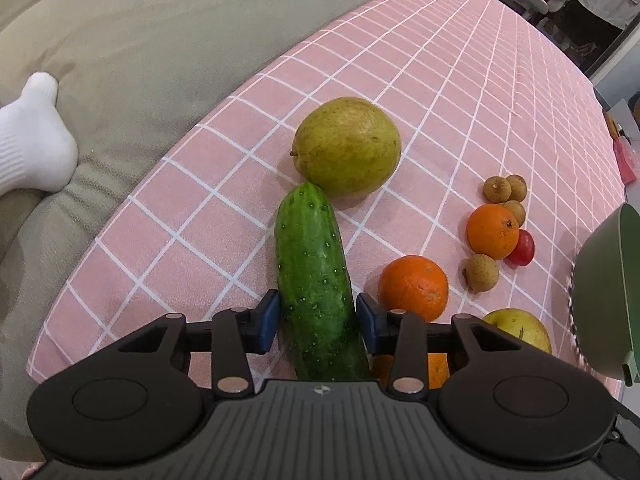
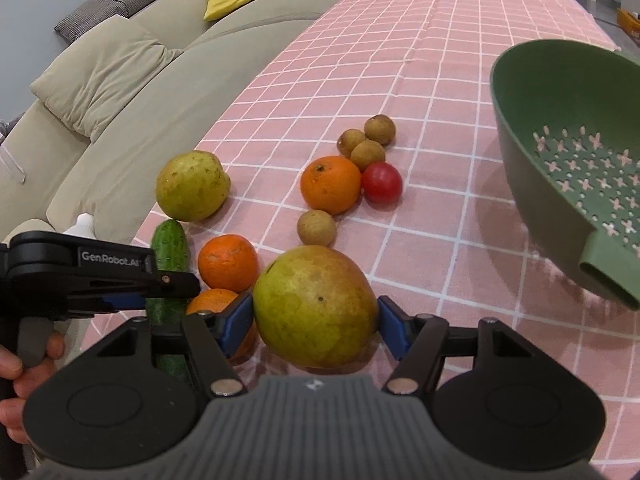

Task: Organize fruits
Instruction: 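Grasp the cucumber with the left tool while the right tool grasps the large pear, then carry the cucumber and pear over the green colander with both tools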

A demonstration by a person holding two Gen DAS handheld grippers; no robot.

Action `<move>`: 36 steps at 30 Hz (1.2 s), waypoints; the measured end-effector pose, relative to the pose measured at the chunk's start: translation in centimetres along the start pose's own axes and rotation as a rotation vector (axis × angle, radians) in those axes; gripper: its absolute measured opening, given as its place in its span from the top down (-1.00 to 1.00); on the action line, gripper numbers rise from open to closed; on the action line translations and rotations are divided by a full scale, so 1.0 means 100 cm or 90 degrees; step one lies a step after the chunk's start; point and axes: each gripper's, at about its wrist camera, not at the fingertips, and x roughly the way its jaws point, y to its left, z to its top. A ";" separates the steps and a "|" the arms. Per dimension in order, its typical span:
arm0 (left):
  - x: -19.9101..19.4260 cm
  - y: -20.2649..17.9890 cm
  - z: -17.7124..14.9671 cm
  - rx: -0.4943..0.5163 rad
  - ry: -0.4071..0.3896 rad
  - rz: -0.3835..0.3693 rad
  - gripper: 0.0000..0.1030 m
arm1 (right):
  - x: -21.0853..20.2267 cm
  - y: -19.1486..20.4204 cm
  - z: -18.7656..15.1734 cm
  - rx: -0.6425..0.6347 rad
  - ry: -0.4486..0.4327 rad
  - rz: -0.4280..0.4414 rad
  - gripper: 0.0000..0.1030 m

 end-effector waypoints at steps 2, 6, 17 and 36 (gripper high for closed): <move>-0.003 0.000 0.000 0.004 -0.005 -0.004 0.11 | -0.003 -0.002 0.000 0.000 -0.009 -0.003 -0.24; -0.012 -0.001 0.000 0.009 -0.015 -0.013 0.13 | -0.011 0.001 0.001 -0.015 -0.024 -0.003 -0.24; -0.042 -0.006 -0.005 0.050 -0.070 -0.020 0.17 | -0.034 0.003 -0.002 -0.039 -0.060 -0.012 -0.24; -0.120 -0.074 -0.011 0.158 -0.191 -0.124 0.18 | -0.110 0.001 0.004 -0.062 -0.176 -0.028 -0.23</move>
